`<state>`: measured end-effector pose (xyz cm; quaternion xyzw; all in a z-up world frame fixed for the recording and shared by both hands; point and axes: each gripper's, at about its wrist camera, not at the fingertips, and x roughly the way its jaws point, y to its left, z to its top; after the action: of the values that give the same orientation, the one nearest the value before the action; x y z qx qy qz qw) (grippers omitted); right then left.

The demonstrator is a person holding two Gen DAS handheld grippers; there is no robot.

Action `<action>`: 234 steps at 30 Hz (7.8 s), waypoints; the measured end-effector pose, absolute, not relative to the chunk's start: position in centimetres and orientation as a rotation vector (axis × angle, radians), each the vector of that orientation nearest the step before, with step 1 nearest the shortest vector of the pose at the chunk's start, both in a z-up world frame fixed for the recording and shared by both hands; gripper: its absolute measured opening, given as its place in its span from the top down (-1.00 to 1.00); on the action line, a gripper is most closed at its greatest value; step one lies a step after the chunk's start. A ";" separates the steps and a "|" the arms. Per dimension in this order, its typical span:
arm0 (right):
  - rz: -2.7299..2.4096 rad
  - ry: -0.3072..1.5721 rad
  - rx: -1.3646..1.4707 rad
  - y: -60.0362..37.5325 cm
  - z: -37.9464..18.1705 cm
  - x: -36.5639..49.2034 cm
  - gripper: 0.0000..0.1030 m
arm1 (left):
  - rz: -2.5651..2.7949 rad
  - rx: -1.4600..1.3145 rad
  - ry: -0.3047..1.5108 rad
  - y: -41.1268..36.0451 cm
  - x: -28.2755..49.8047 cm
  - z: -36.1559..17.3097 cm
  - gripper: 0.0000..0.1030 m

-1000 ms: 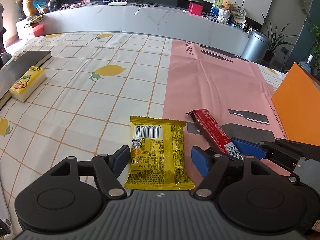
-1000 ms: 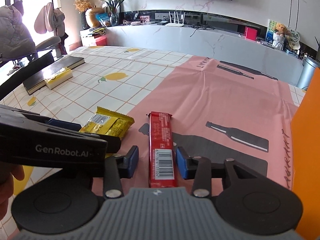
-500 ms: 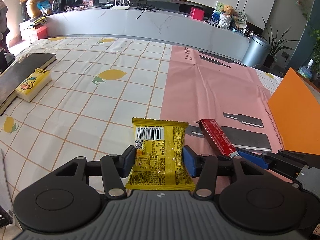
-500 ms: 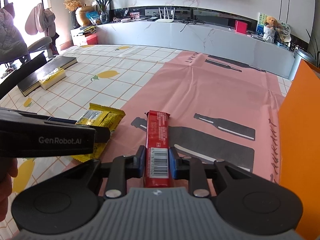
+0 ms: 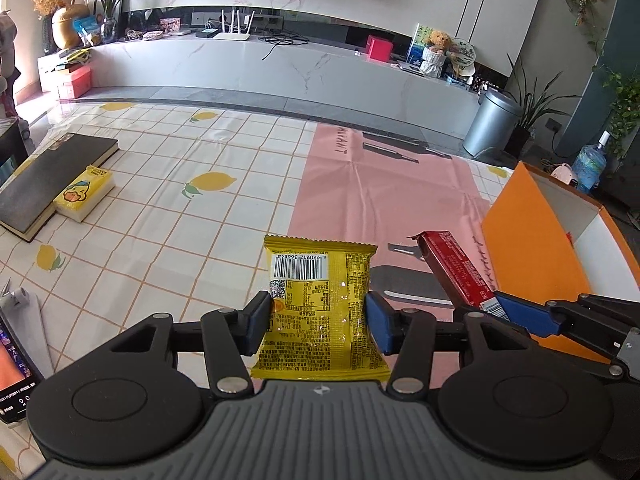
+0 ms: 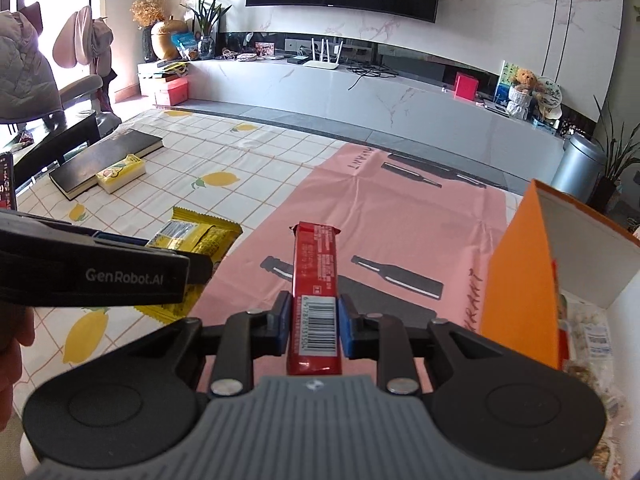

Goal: Organize snacks

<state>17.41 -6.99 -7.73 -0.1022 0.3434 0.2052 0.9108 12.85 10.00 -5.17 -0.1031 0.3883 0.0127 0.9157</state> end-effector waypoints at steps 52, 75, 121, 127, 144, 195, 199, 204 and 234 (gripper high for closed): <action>0.190 0.927 -0.462 -29.7 -7.4 24.5 0.59 | -0.564 0.417 0.940 -17.4 23.5 -6.8 -0.13; 0.222 0.997 -0.563 -29.6 -8.6 25.2 0.39 | -0.602 0.416 1.012 -19.5 24.2 -8.4 -0.25; 0.069 0.614 -0.018 -24.3 2.4 6.6 -0.92 | -0.250 0.114 0.520 -6.9 7.4 3.6 -0.71; 0.048 0.620 0.007 -22.9 0.8 5.2 -0.92 | -0.186 0.145 0.531 -6.0 5.9 2.4 -0.72; 0.025 0.652 -0.018 -20.9 -0.1 3.7 -0.92 | -0.166 0.052 0.604 -2.2 4.1 0.3 -0.72; 0.011 0.665 -0.017 -20.3 -0.3 3.5 -0.92 | -0.157 0.062 0.623 -1.7 3.6 0.9 -0.72; 0.012 0.666 -0.017 -20.3 -0.3 3.5 -0.92 | -0.155 0.062 0.624 -1.7 3.6 1.0 -0.72; 0.012 0.669 -0.017 -20.3 -0.3 3.4 -0.92 | -0.155 0.062 0.624 -1.7 3.5 1.0 -0.72; 0.012 0.672 -0.033 -19.9 -0.1 3.4 -0.92 | -0.105 0.043 0.613 -1.3 3.6 1.2 -0.85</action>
<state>3.43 -19.94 -0.14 -0.0162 0.3295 0.0058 0.9440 3.64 -1.33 1.16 0.0211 0.3018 -0.0517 0.9517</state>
